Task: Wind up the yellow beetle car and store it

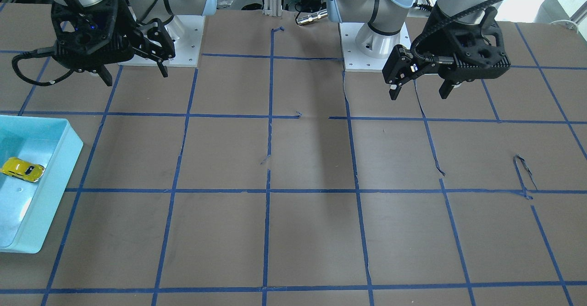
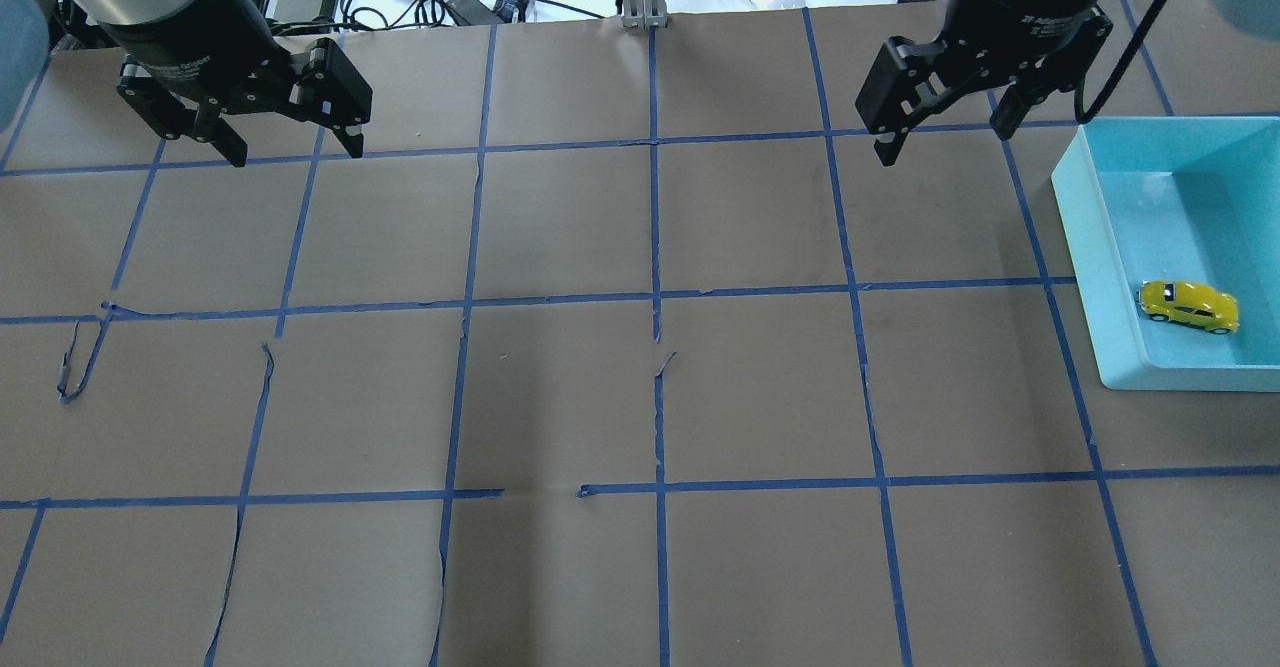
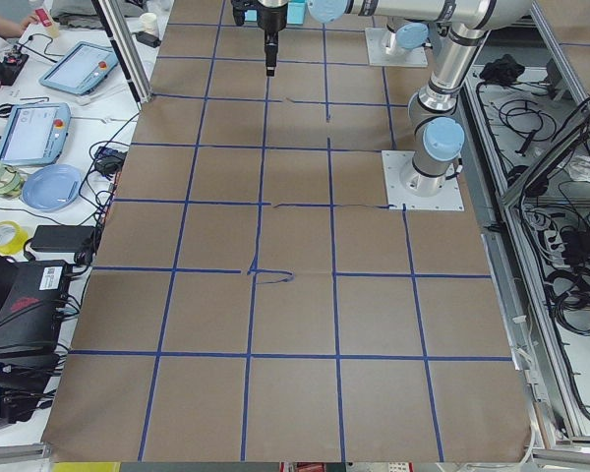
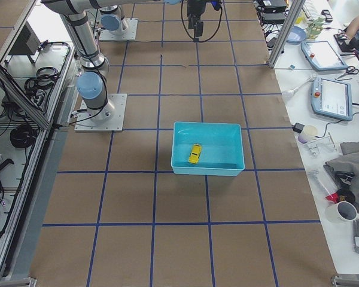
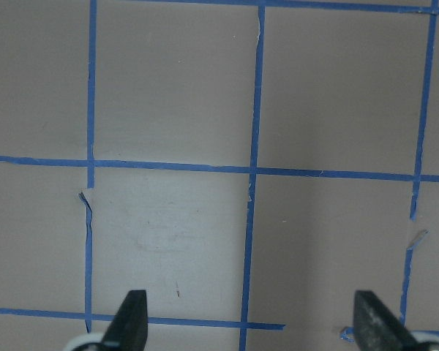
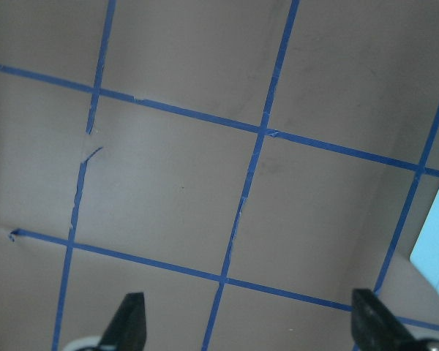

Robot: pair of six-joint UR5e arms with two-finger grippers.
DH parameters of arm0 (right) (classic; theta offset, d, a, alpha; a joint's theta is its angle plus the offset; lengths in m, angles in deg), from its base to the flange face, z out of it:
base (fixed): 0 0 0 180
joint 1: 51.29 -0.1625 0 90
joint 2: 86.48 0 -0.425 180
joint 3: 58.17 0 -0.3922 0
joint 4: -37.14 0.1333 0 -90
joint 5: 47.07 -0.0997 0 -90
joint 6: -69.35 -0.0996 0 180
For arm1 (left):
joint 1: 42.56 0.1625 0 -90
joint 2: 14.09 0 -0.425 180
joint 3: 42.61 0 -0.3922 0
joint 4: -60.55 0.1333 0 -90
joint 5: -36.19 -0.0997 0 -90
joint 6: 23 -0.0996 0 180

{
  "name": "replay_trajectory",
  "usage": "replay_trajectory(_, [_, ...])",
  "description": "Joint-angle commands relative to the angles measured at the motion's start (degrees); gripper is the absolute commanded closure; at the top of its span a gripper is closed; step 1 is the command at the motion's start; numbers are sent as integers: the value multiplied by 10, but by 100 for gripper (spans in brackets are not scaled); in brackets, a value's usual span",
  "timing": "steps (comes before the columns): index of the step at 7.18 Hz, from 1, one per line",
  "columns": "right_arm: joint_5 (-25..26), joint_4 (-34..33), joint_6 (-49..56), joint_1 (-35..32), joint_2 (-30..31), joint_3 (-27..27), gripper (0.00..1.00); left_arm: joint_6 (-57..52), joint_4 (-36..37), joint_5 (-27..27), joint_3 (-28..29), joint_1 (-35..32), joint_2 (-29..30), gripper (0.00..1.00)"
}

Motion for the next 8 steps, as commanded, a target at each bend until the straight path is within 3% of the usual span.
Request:
replay_trajectory(1, [1,-59,-77,-4,-6,2,0,0,-1,0,0,0,0,0])
replay_trajectory(8, [0,-79,-78,20,-6,11,0,0,0,1,0,0,0,0])
